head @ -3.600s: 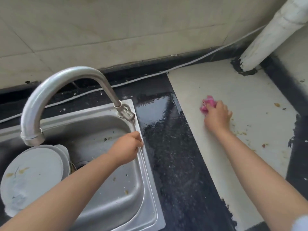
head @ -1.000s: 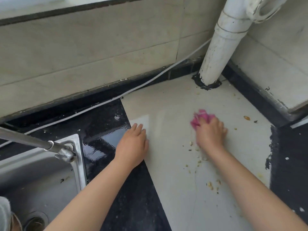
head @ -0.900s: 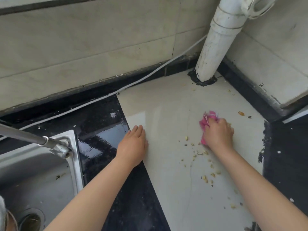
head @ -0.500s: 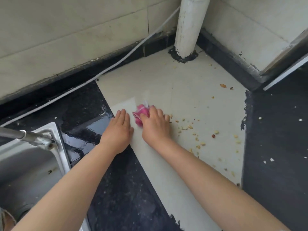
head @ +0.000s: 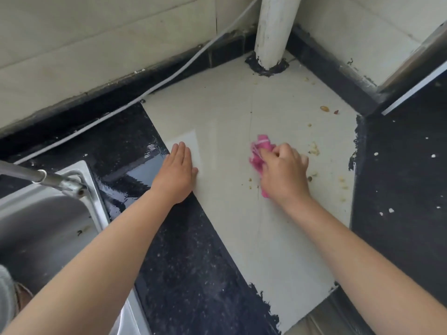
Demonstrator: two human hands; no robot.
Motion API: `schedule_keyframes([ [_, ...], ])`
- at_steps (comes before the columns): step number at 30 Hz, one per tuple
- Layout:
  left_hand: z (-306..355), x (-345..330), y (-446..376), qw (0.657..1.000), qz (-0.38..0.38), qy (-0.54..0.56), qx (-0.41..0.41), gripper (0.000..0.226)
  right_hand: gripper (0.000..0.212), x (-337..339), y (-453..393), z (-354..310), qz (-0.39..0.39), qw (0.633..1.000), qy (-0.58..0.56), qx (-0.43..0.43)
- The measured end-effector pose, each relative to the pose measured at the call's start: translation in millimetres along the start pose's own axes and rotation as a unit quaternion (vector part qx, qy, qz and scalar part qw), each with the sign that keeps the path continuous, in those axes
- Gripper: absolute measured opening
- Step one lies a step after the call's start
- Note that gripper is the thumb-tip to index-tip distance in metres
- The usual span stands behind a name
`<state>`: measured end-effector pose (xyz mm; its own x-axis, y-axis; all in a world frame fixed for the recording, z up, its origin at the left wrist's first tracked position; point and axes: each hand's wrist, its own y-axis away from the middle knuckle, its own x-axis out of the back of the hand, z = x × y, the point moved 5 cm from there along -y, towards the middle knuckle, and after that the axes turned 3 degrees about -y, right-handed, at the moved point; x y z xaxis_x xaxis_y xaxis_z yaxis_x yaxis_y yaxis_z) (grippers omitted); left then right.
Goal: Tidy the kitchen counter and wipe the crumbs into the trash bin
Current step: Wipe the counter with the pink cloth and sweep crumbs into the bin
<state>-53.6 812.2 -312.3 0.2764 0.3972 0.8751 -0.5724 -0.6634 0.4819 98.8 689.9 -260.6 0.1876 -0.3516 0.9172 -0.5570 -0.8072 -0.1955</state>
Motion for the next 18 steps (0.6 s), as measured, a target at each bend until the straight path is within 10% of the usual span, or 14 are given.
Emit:
schedule_keyframes([
  [7,0,-4,-2,1.0,0.016,0.005,-0.008,0.057,0.033,-37,67,-48,-0.088,0.988,0.049,0.12],
  [14,-2,1,0,0.998,0.017,0.048,-0.03,0.052,0.032,-8,7,57,-0.101,0.986,0.056,-0.12],
  [18,-23,20,22,0.99,0.123,0.073,-0.018,0.044,0.02,-3,10,0,0.023,1.0,0.018,0.007],
])
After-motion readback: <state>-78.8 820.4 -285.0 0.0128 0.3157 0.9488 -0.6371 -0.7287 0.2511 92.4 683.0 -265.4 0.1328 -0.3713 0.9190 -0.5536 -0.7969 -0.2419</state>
